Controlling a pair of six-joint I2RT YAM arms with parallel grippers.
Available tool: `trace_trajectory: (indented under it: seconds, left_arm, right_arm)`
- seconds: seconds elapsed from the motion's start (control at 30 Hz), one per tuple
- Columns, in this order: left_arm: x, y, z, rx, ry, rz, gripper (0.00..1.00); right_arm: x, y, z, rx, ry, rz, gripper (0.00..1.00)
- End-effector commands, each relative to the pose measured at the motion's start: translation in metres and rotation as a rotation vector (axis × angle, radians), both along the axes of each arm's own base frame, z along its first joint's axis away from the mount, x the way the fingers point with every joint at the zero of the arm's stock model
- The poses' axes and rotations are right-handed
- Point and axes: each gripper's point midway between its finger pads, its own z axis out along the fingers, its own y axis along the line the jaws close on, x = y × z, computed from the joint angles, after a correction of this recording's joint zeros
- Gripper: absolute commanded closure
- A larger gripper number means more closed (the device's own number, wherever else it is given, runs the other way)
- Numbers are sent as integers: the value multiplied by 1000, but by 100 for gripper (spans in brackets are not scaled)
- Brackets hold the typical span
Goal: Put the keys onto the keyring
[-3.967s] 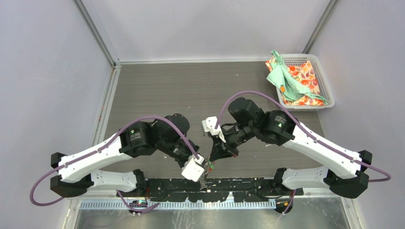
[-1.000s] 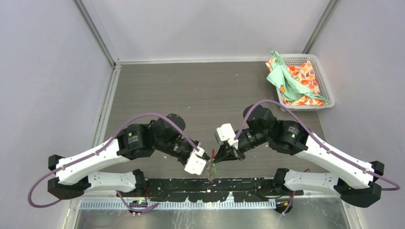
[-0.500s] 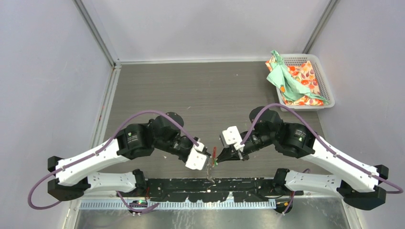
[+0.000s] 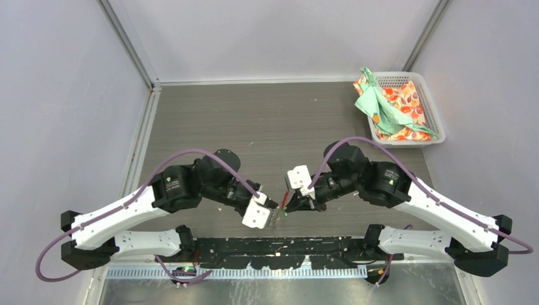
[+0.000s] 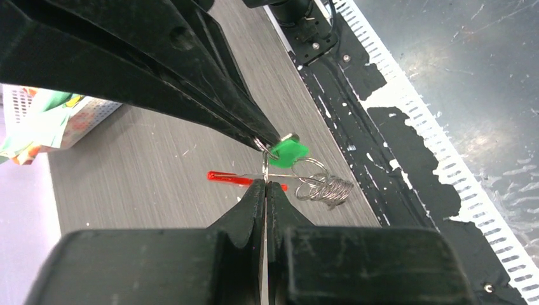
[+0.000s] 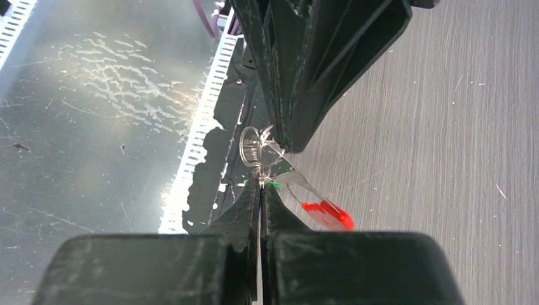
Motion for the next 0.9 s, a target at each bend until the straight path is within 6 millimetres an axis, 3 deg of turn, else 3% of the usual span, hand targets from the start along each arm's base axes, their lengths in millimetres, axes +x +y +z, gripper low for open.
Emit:
trace_trajectory:
  seconds: [0.0, 0.17, 0.5, 0.87]
  left_arm:
    - [-10, 7, 1, -16, -52, -84, 100]
    - [-10, 7, -2, -11, -82, -107, 100]
    - [-8, 4, -5, 10, -106, -119, 100]
    - [-9, 2, -8, 34, -93, -128, 100]
  right_arm:
    - [1, -5, 34, 88, -56, -10, 99]
    - [-1, -7, 27, 57, -24, -8, 99]
    - [-1, 14, 28, 81, 30, 31, 99]
    - [-2, 23, 27, 81, 51, 61, 99]
